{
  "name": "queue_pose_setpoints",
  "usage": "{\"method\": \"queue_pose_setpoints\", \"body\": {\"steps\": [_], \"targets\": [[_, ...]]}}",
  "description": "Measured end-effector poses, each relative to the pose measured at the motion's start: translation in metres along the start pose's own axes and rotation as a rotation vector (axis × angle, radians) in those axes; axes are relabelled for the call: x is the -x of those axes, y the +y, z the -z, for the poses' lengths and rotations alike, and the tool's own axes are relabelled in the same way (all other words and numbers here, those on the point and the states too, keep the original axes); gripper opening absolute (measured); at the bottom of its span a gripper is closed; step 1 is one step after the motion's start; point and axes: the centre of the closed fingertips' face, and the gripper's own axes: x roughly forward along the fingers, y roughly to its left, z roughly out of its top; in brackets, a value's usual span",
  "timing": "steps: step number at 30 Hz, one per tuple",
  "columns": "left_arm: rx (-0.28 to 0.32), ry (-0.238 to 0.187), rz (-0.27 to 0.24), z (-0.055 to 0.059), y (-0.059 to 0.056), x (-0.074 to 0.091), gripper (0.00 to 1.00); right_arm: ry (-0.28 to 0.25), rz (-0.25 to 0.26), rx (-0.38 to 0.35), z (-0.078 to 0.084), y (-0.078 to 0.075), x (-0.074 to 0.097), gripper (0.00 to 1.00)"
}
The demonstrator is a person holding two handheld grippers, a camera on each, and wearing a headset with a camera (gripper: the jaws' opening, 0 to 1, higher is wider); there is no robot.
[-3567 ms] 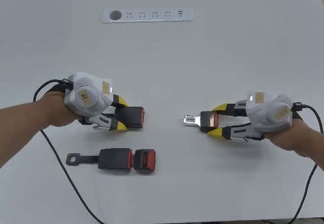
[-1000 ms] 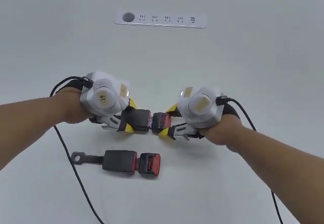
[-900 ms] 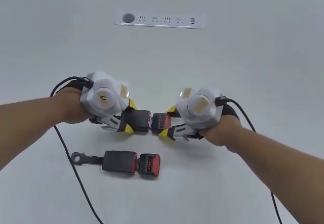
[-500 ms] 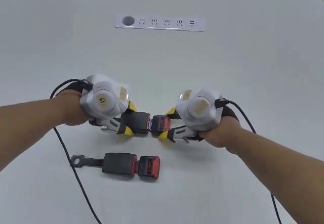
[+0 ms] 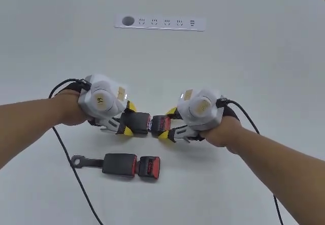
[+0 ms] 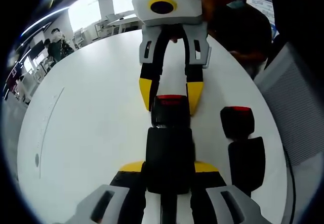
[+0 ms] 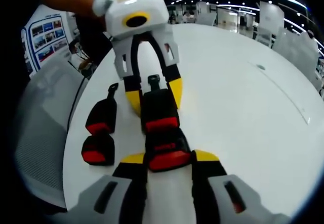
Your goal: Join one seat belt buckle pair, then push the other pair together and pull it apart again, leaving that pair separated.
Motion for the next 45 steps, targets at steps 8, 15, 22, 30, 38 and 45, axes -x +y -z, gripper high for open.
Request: {"method": "queue_pose_setpoints", "body": {"steps": [8, 15, 22, 30, 38, 45], "targets": [[0.001, -0.009, 0.0, -0.001, -0.001, 0.002, 0.34, -0.016, -0.003, -0.001, -0.001, 0.001, 0.0, 0.34], [-0.003, -0.02, 0.008, -0.001, -0.002, 0.003, 0.34, -0.022, 0.004, 0.002, 0.0, 0.0, 0.0, 0.34], [0.003, -0.025, 0.008, -0.001, -0.001, 0.003, 0.35, -0.018, 0.009, 0.013, 0.005, -0.001, 0.005, 0.34], [0.01, -0.037, 0.005, -0.001, 0.0, 0.002, 0.35, -0.038, 0.001, 0.006, 0.013, -0.002, 0.013, 0.34], [0.019, -0.043, 0.003, -0.001, 0.0, 0.002, 0.35, -0.04, -0.002, 0.021, 0.021, -0.003, 0.02, 0.34], [0.029, -0.054, 0.0, -0.001, 0.0, 0.002, 0.35, -0.045, -0.009, 0.028, 0.033, -0.005, 0.031, 0.34]]}}
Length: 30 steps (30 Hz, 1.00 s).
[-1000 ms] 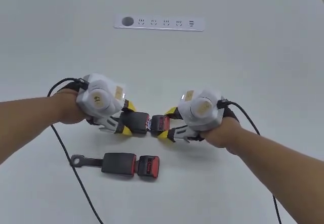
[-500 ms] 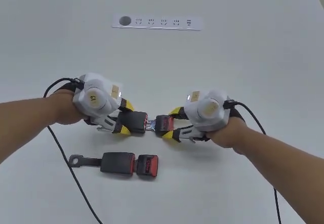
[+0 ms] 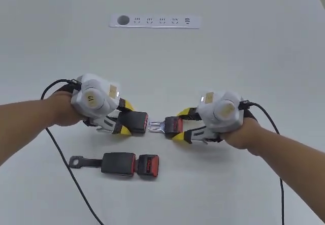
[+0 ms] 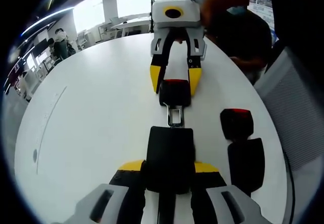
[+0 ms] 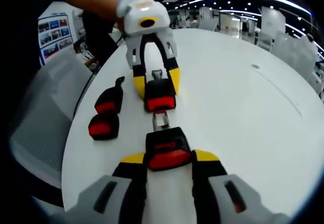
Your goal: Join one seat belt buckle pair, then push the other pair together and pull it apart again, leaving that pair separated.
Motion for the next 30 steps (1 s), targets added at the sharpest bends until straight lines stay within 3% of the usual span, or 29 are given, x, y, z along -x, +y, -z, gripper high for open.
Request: {"method": "queue_pose_setpoints", "body": {"steps": [15, 30], "targets": [[0.029, -0.011, -0.017, 0.0, 0.0, 0.0, 0.35, -0.009, 0.034, -0.022, 0.029, -0.013, 0.027, 0.34], [0.048, -0.014, -0.028, 0.0, 0.001, 0.0, 0.36, 0.008, 0.048, -0.032, 0.056, -0.015, 0.059, 0.35]]}}
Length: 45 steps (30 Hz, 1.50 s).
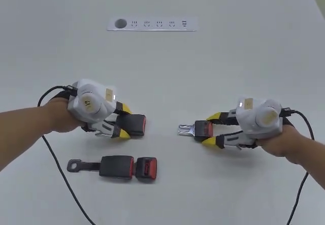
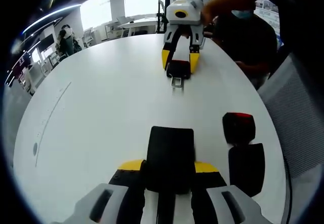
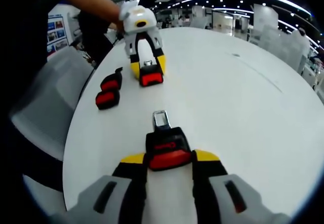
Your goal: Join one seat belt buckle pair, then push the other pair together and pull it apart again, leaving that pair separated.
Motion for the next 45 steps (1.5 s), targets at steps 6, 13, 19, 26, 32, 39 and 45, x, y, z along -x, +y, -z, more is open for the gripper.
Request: {"method": "queue_pose_setpoints", "body": {"steps": [6, 13, 19, 26, 32, 39, 45], "targets": [[0.003, 0.004, 0.001, 0.0, 0.0, 0.0, 0.36, 0.012, 0.013, 0.011, 0.008, -0.002, 0.008, 0.35], [0.004, 0.009, 0.0, 0.0, -0.001, 0.001, 0.36, 0.015, 0.019, 0.004, 0.009, 0.0, 0.015, 0.35], [0.007, 0.019, -0.009, 0.001, -0.001, 0.0, 0.37, 0.022, 0.024, -0.007, 0.008, 0.0, 0.014, 0.36], [0.097, -0.005, -0.066, -0.013, 0.001, 0.006, 0.61, -0.024, 0.137, -0.055, -0.002, -0.014, 0.013, 0.61], [0.254, -0.076, -0.164, -0.022, 0.01, 0.023, 0.8, -0.082, 0.232, -0.112, -0.015, -0.021, 0.015, 0.78], [0.345, -0.119, -0.241, -0.019, 0.001, 0.041, 0.89, -0.135, 0.291, -0.201, -0.021, -0.012, 0.017, 0.86], [0.5, -0.26, -0.361, -0.024, 0.0, 0.073, 0.96, -0.163, 0.334, -0.236, -0.028, -0.001, 0.026, 0.89]]}}
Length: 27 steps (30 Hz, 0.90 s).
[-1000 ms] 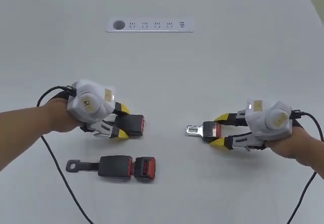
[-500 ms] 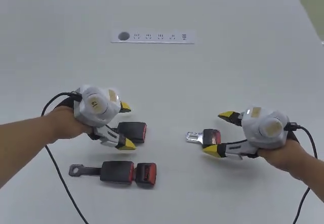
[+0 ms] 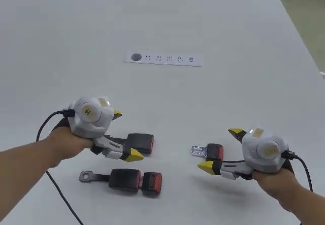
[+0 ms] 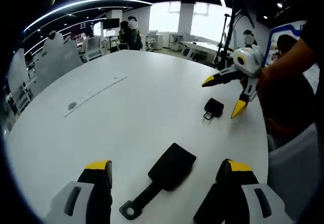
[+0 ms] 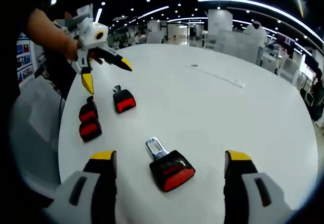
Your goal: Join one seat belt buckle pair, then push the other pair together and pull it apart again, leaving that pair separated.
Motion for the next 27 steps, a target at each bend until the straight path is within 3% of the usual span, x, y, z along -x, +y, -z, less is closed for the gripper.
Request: {"method": "queue_pose_setpoints", "body": {"steps": [3, 6, 10, 13, 15, 19, 27], "targets": [[0.018, -0.009, -0.028, 0.001, 0.0, 0.016, 0.97, -0.03, 0.021, -0.014, -0.007, 0.003, 0.007, 0.91], [0.023, -0.084, -0.065, -0.006, 0.0, 0.034, 0.99, -0.052, 0.036, -0.012, -0.013, 0.012, 0.013, 0.93], [0.003, -0.078, -0.083, 0.001, -0.004, 0.056, 1.0, -0.06, 0.029, 0.002, -0.016, 0.026, 0.017, 0.95], [0.04, -0.122, -0.102, 0.002, -0.003, 0.076, 0.99, -0.081, 0.039, 0.014, -0.022, 0.033, 0.02, 0.95], [0.025, -0.137, -0.126, 0.006, -0.002, 0.089, 0.97, -0.092, 0.043, 0.014, -0.025, 0.039, 0.022, 0.96], [0.053, -0.155, -0.127, 0.017, -0.007, 0.106, 1.0, -0.105, 0.038, 0.015, -0.028, 0.053, 0.028, 0.95], [0.063, -0.216, -0.149, 0.025, -0.021, 0.128, 1.0, -0.129, 0.062, 0.005, -0.025, 0.073, 0.047, 0.98]]}}
